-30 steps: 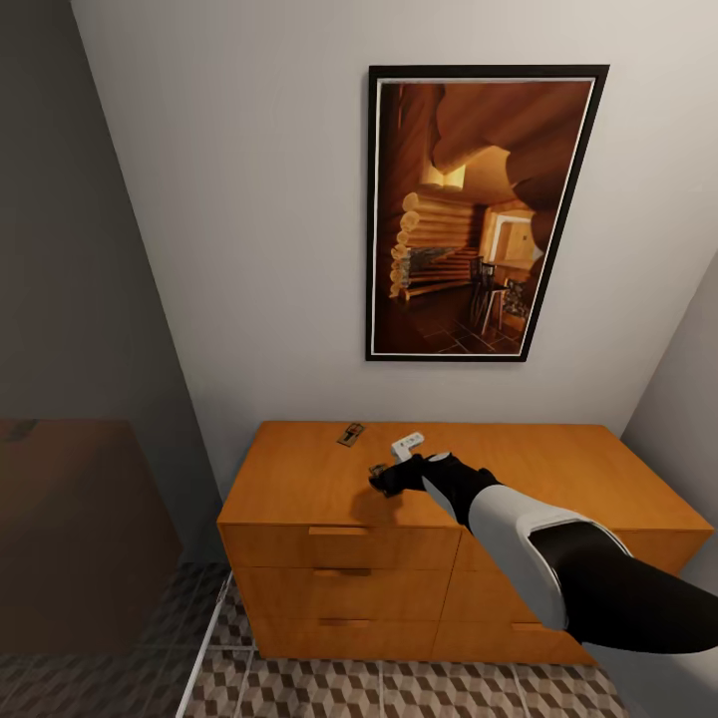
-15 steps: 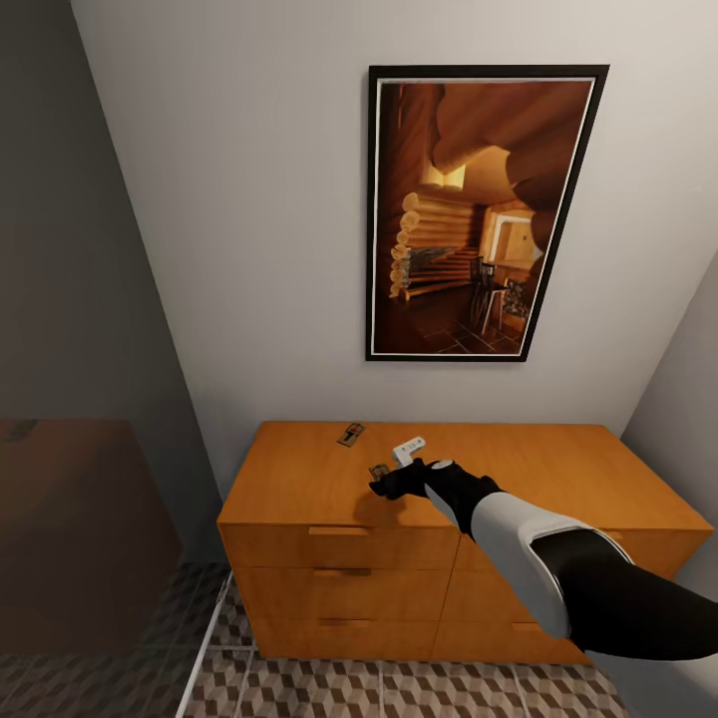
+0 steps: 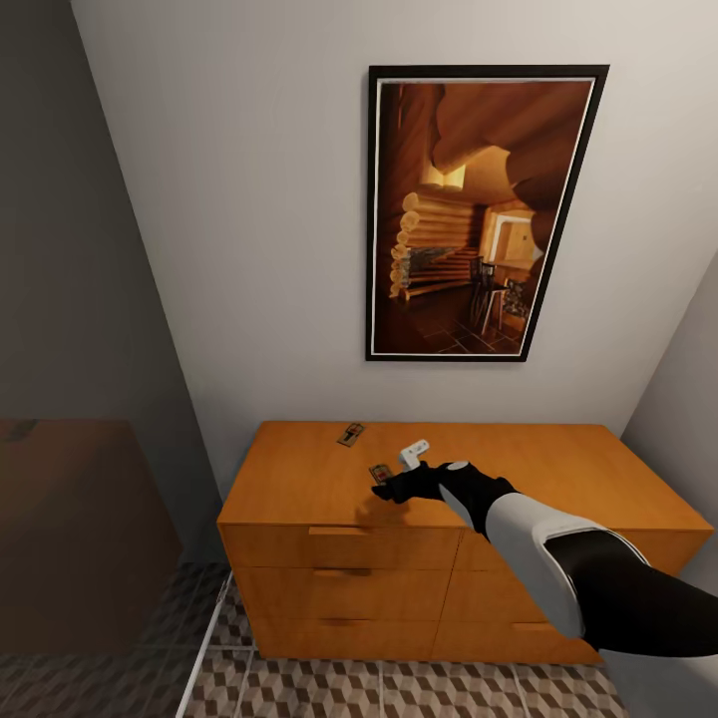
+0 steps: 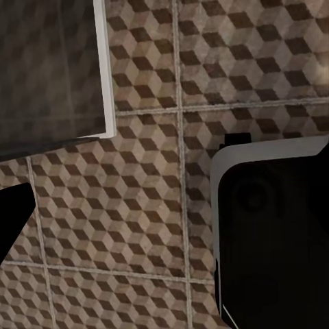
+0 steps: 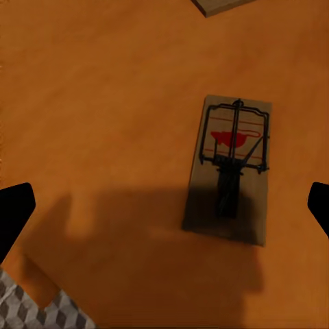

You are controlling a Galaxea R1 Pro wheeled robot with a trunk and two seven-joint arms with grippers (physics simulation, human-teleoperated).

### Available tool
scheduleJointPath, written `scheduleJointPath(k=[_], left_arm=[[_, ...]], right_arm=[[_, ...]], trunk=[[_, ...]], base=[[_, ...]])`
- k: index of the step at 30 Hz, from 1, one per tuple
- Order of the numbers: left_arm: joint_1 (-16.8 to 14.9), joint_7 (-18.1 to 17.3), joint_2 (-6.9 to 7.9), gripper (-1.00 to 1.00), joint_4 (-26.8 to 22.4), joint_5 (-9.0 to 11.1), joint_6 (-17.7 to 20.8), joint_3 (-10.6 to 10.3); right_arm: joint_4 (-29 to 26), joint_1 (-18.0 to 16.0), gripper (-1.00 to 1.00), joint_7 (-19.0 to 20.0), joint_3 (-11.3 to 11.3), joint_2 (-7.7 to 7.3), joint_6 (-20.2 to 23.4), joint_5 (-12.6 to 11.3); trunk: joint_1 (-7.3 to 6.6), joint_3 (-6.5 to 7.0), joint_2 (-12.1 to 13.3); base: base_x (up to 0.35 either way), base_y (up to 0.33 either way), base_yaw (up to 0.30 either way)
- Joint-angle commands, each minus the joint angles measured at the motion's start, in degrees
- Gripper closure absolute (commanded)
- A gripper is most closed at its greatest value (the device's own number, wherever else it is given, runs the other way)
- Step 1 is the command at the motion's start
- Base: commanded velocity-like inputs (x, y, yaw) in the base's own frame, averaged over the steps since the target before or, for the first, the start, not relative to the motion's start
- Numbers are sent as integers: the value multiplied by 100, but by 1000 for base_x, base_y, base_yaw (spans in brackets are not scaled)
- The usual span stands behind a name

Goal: Take the four mousetraps from the cabinet in the bathroom and place them on the bathroom floor. Make sure all four end up on the same floor surface, and ensure that at least two of them are either under or directly next to the same bathroom sink.

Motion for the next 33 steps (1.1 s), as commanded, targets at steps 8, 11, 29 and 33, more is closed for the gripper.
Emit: scheduleJointPath(k=[8,11,29,33], left_arm=[[-10,5,-5,-100,26,50,-42,-48],[-12,5,-4,-100,29,50,-41,-48],[-9,5,3,-100,29,50,-36,-48],[-10,5,3,-100,29,50,-37,-48]], right_arm=[[-12,-3,-100,102,39,-43,-45,-40],[-9,-3,-100,114,38,-58,-161,-46],[-4,6,-100,540,36,-249,-510,-414],[-4,6,-100,561,35,-251,-515,-425]], trunk=[[4,-13,-13],[4,-13,-13],[4,-13,-13],[4,-13,-13]], base=[[0,0,0],[0,0,0],[0,0,0],[0,0,0]])
